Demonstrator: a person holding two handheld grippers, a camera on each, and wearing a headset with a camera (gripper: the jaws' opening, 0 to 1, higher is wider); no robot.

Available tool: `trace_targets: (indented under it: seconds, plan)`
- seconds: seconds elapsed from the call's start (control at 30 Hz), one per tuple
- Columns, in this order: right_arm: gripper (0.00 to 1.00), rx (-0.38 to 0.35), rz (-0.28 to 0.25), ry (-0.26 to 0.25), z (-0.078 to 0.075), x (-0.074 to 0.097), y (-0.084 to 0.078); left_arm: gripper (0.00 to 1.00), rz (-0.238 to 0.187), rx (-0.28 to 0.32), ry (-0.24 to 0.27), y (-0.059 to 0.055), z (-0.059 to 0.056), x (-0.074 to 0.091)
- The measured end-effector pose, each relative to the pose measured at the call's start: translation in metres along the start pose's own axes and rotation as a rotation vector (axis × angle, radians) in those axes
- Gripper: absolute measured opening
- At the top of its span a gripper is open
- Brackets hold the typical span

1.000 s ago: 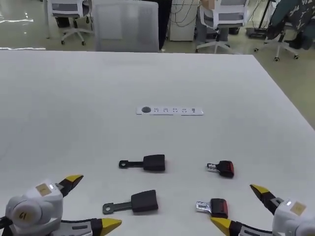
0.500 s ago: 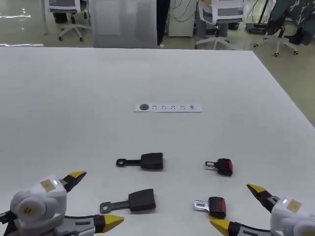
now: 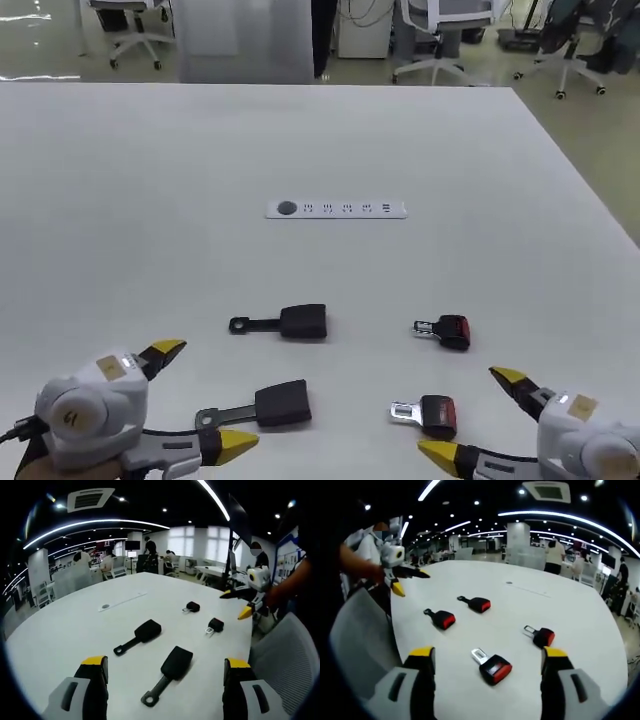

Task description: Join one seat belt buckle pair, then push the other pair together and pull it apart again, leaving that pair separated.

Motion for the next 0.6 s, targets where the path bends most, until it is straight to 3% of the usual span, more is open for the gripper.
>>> trace_targets:
  seconds: [0.3,0.6]
  plan:
    - [0.88,0.011,0.024,0.025,-0.007,-0.010,-0.003,0.98,0.019,-0.012,-0.028,-0.001,0.004,-0.018]
    - [0.88,0.012,0.051,0.058,-0.014,-0.022,-0.008,0.98,0.046,-0.018,-0.056,-0.009,0.009,-0.035]
Point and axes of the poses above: the centre of the closed fingertips' face, and the gripper's own axes: x roughly backward along the fingers, z roughly to its left, y roughly out of its top, the point moved 7 cm from there along x, roughly backward along the fingers, and after that the axes turned 1 degree about z, right-handed, at the moved point
